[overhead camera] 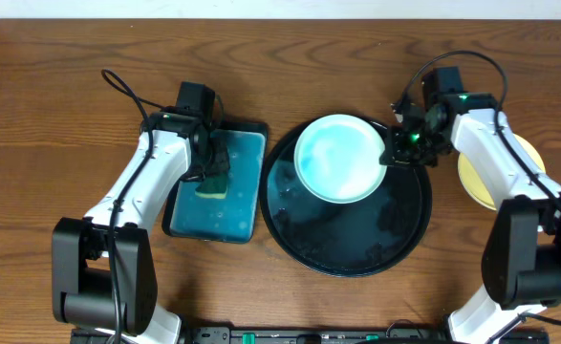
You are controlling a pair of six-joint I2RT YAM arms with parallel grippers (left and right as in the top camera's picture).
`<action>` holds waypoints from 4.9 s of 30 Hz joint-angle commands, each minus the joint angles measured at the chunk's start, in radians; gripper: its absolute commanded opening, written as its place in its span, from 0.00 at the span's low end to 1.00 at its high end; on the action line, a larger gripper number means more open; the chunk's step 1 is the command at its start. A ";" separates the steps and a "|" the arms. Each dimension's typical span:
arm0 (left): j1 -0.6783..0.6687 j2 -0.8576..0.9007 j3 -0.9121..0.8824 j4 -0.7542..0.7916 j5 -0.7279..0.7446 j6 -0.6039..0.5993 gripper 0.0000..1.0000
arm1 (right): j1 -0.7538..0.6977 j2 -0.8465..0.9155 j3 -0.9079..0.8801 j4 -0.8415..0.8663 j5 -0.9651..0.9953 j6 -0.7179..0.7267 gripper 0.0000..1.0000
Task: Clean dirty plates on tray and stack at the side
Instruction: 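Carry the sponge back and lower it into the blue tray with the left gripper, then lift the mint plate with the right gripper and carry it right, then set the mint plate onto the yellow plate and release it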
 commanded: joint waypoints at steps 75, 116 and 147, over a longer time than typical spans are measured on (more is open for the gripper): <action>0.003 0.014 -0.162 0.213 0.082 0.143 0.57 | 0.779 -0.308 0.005 -0.036 1.635 -0.039 0.01; 0.003 0.014 -0.162 0.194 0.082 0.113 0.71 | -0.456 -0.296 -0.007 0.024 0.399 0.360 0.01; 0.079 -0.214 -0.119 0.100 0.089 0.061 0.82 | -0.569 -0.221 -0.230 0.241 -0.129 -0.016 0.61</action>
